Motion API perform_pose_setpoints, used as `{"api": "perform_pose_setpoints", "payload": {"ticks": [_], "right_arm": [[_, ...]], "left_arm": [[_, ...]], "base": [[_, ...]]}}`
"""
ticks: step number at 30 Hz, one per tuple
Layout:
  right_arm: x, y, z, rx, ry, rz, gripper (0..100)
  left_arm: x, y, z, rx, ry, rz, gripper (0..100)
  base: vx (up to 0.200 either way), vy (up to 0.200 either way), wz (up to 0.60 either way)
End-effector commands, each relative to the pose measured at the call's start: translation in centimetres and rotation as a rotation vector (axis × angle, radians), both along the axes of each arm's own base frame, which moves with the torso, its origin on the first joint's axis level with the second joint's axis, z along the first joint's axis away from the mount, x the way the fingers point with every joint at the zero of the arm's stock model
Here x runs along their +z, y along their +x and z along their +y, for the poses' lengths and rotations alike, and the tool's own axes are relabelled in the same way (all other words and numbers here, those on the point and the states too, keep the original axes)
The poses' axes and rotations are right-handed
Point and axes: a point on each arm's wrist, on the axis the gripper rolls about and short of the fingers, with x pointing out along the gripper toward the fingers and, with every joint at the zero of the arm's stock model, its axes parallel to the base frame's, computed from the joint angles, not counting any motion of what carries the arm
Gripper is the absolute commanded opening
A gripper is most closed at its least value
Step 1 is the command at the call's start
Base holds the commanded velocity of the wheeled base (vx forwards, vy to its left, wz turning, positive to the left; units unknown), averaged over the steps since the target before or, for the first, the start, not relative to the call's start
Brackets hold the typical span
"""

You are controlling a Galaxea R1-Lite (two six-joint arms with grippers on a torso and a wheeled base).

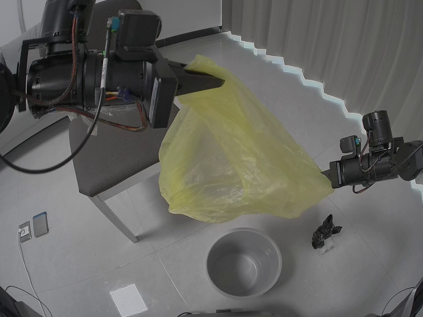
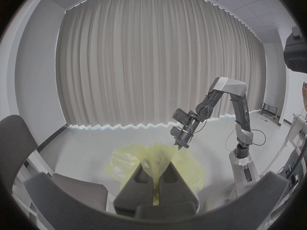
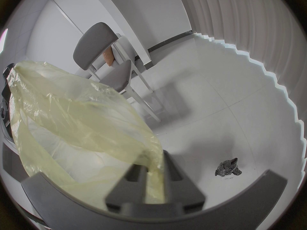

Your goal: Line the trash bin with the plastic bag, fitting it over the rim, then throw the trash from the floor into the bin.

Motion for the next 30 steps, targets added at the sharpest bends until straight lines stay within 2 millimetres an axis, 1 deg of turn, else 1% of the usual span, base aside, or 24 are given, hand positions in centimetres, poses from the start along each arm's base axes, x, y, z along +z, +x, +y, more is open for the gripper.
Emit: {"api": "perform_pose_setpoints", "payload": {"ticks": [1, 3, 6, 10, 12, 14, 15, 16, 17, 19, 21, 24, 25, 26, 27, 28, 29, 30], "right_arm": [[1.1, -1.0, -0.1, -0.004, 0.002, -0.031, 0], [1.9, -1.7, -0.1, -0.019, -0.006, -0.06, 0], [3.3, -2.8, 0.3, -0.049, -0.035, -0.112, 0], [4.8, -4.2, 1.2, -0.087, -0.078, -0.18, 0], [5.1, -4.3, 1.7, -0.091, -0.089, -0.192, 0], [5.1, -4.4, 2.2, -0.09, -0.096, -0.198, 0], [5.1, -4.4, 2.2, -0.09, -0.096, -0.198, 0], [5.0, -4.4, 3.3, -0.1, -0.09, -0.19, 0], [5.1, -4.6, 3.9, -0.109, -0.081, -0.196, 0], [4.7, -4.3, 4.8, -0.115, -0.072, -0.199, 0], [4.1, -4.2, 5.2, -0.111, -0.076, -0.195, 0], [3.2, -4.4, 5.1, -0.104, -0.095, -0.172, 0], [3.2, -4.4, 5.1, -0.104, -0.095, -0.172, 0], [2.6, -4.7, 5.0, -0.096, -0.113, -0.152, 0], [2.4, -4.9, 4.8, -0.092, -0.125, -0.147, 0], [2.4, -4.9, 4.8, -0.092, -0.125, -0.147, 0], [1.8, -5.1, 4.5, -0.089, -0.148, -0.134, 0], [1.7, -5.3, 4.4, -0.085, -0.157, -0.132, 0]], "left_arm": [[-0.5, 0.3, 0.4, 0.024, 0.008, 0.022, 0], [-1.0, 0.7, 1.2, 0.072, 0.012, 0.046, 0], [-1.6, 1.0, 3.1, 0.205, -0.018, 0.041, 0], [-3.0, 1.3, 6.0, 0.439, -0.187, 0.025, 0], [-3.7, 1.5, 6.8, 0.519, -0.269, 0.021, 0], [-4.3, 1.5, 7.2, 0.573, -0.316, 0.014, 0], [-4.3, 1.5, 7.2, 0.573, -0.316, 0.014, 0], [-5.2, 1.0, 7.7, 0.639, -0.347, 0.008, 0], [-5.6, 0.6, 7.9, 0.66, -0.343, 0.013, 0], [-6.4, 0.1, 8.3, 0.684, -0.336, 0.033, 0], [-7.5, -0.3, 8.2, 0.689, -0.338, 0.079, 0], [-9.2, -0.9, 7.7, 0.693, -0.321, 0.148, 0], [-9.2, -0.9, 7.7, 0.693, -0.321, 0.148, 0], [-10.3, -1.3, 7.3, 0.693, -0.302, 0.182, 0], [-10.9, -1.3, 7.2, 0.692, -0.295, 0.199, 0], [-10.9, -1.3, 7.2, 0.692, -0.295, 0.199, 0], [-11.5, -1.3, 6.8, 0.682, -0.3, 0.221, 0], [-11.8, -1.2, 6.5, 0.677, -0.306, 0.235, 0]], "base": [[0.0, 0.0, 0.0], [0.0, 0.0, 0.0], [0.0, 0.0, 0.0], [0.0, 0.0, 0.0], [0.0, 0.0, 0.0], [0.0, 0.0, 0.0], [0.0, 0.0, 0.0], [0.0, 0.0, 0.0], [0.0, 0.0, 0.0], [0.0, 0.0, 0.0], [0.0, 0.0, 0.0], [0.0, 0.0, 0.0], [0.0, 0.0, 0.0], [0.0, 0.0, 0.0], [0.0, 0.0, 0.0], [0.0, 0.0, 0.0], [0.0, 0.0, 0.0], [0.0, 0.0, 0.0]]}}
